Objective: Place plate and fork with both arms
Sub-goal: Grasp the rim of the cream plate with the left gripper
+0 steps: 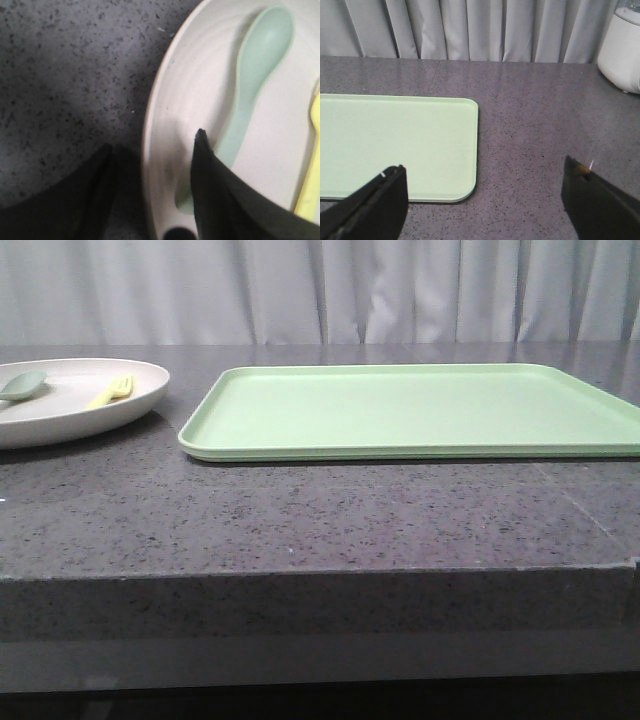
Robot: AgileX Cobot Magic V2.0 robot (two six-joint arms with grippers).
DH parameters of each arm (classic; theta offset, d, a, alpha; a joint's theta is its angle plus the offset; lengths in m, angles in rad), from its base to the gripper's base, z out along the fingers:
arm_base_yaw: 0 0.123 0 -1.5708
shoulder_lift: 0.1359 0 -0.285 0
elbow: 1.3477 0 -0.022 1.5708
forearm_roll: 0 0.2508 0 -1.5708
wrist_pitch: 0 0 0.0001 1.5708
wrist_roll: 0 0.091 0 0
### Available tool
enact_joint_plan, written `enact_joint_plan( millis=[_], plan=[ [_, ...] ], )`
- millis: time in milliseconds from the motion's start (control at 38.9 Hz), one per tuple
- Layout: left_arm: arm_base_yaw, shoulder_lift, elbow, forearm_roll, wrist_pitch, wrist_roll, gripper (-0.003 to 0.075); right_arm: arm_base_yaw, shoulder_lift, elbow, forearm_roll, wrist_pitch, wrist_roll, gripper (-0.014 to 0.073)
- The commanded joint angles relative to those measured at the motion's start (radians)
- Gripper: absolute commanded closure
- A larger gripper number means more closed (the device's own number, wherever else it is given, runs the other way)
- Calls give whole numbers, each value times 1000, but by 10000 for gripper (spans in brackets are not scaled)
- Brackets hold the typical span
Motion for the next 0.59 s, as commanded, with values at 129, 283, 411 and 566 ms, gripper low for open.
enact_joint_plan(
  millis=[129, 283, 411, 566],
  plan=[
    [0, -33, -32, -16, -37, 3, 554, -7, 15, -36, -14, -69, -5, -49],
    [0, -33, -32, -15, -37, 3, 619, -7, 15, -36, -14, -69, -5, -49],
    [0, -33, -32, -15, -35, 3, 681, -7, 15, -36, -14, -68, -5, -49],
    [0, -35, -32, -15, -35, 3, 738, -7, 15, -36, -14, -68, -5, -49]
  ],
)
